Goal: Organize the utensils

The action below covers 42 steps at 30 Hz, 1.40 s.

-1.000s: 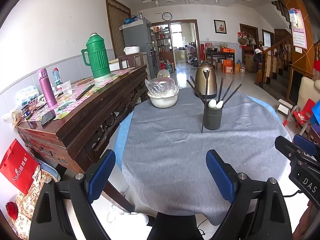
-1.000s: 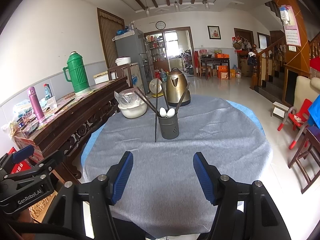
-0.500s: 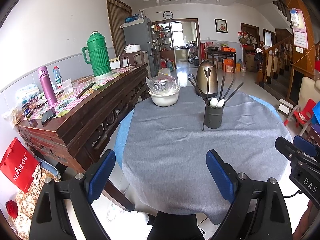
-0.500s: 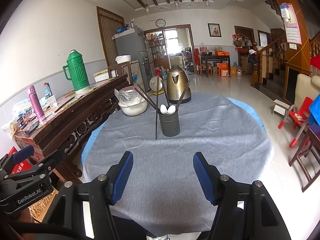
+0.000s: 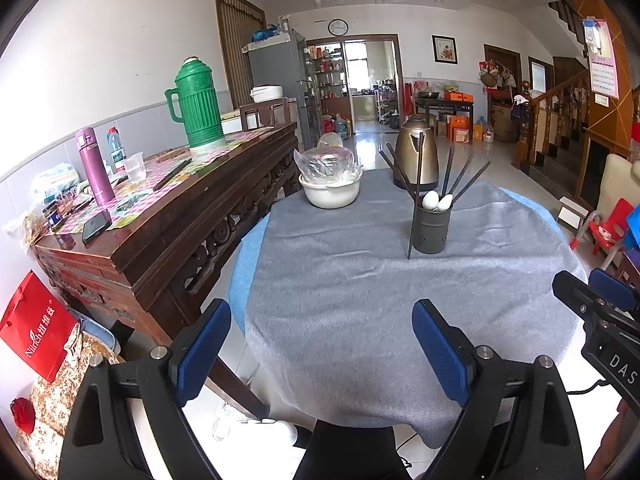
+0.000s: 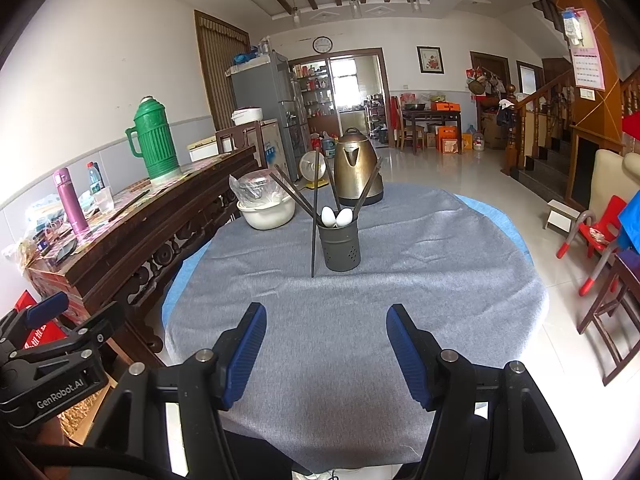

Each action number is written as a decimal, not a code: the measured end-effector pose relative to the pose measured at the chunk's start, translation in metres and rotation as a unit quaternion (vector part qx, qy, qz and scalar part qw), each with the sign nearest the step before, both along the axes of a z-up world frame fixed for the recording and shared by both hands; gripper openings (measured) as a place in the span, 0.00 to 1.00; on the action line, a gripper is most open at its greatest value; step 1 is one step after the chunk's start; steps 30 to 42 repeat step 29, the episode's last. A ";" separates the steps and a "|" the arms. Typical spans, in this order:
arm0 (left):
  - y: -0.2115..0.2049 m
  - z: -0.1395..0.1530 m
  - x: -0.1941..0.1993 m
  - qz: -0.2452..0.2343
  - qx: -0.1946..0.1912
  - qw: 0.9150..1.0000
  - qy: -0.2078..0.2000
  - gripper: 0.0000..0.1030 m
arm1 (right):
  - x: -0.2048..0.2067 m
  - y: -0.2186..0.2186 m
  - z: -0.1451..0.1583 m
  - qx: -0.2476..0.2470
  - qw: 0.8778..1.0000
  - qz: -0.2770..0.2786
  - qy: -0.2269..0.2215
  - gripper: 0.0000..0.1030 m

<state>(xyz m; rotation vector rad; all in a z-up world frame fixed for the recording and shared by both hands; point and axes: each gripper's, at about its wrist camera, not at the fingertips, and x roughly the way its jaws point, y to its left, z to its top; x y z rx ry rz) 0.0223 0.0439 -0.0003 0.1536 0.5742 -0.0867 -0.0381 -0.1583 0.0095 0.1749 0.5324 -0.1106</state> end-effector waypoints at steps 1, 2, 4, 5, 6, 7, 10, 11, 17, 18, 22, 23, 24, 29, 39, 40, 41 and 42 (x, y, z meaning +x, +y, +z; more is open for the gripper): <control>0.000 0.000 0.001 0.000 -0.001 1.000 0.001 0.89 | 0.002 0.000 0.000 -0.002 1.000 0.001 0.000 0.64; 0.001 -0.001 0.002 0.000 0.000 1.000 0.001 0.89 | 0.003 0.001 0.000 -0.005 1.000 0.003 0.000 0.64; 0.002 -0.002 0.006 0.002 0.001 1.000 0.004 0.89 | 0.008 0.001 0.002 -0.009 1.000 0.004 0.002 0.64; 0.002 -0.002 0.008 0.003 0.000 1.000 0.005 0.89 | 0.011 0.001 0.003 -0.008 1.000 0.005 0.002 0.64; 0.002 -0.002 0.010 0.004 -0.001 1.000 0.004 0.89 | 0.013 0.000 0.004 -0.007 1.000 0.006 0.002 0.64; 0.002 -0.002 0.012 0.007 -0.003 1.000 0.004 0.89 | 0.015 0.000 0.006 -0.008 1.000 0.007 0.002 0.64; 0.000 -0.004 0.022 0.008 -0.006 1.000 0.008 0.89 | 0.024 0.000 0.008 -0.019 1.000 0.007 0.002 0.64; 0.000 -0.004 0.025 0.009 -0.006 1.000 0.009 0.89 | 0.027 -0.001 0.008 -0.019 1.000 0.008 0.003 0.64; -0.005 -0.012 0.045 0.013 -0.007 1.000 0.026 0.89 | 0.049 -0.005 0.000 -0.015 1.000 0.011 0.016 0.64; -0.005 -0.013 0.050 0.016 -0.007 0.999 0.030 0.89 | 0.053 -0.006 -0.001 -0.015 1.000 0.011 0.017 0.64; -0.006 -0.018 0.065 0.026 -0.012 0.999 0.039 0.89 | 0.073 -0.008 -0.007 -0.012 0.999 0.018 0.027 0.64; -0.007 -0.019 0.069 0.027 -0.012 0.999 0.042 0.89 | 0.078 -0.010 -0.008 -0.011 0.999 0.020 0.030 0.64; -0.007 -0.020 0.075 0.028 -0.014 0.998 0.046 0.89 | 0.084 -0.011 -0.010 -0.011 0.999 0.021 0.032 0.64; -0.015 -0.028 0.101 0.028 -0.011 0.998 0.056 0.89 | 0.111 -0.028 -0.019 -0.002 0.999 0.013 0.040 0.64; -0.015 -0.028 0.101 0.028 -0.011 0.998 0.056 0.89 | 0.111 -0.028 -0.019 -0.002 0.999 0.013 0.040 0.64; -0.015 -0.028 0.101 0.028 -0.011 0.998 0.056 0.89 | 0.111 -0.028 -0.019 -0.002 0.999 0.013 0.040 0.64; -0.015 -0.028 0.101 0.028 -0.011 0.998 0.056 0.89 | 0.111 -0.028 -0.019 -0.002 0.999 0.013 0.040 0.64; -0.015 -0.028 0.101 0.028 -0.011 0.998 0.056 0.89 | 0.111 -0.028 -0.019 -0.002 0.999 0.013 0.040 0.64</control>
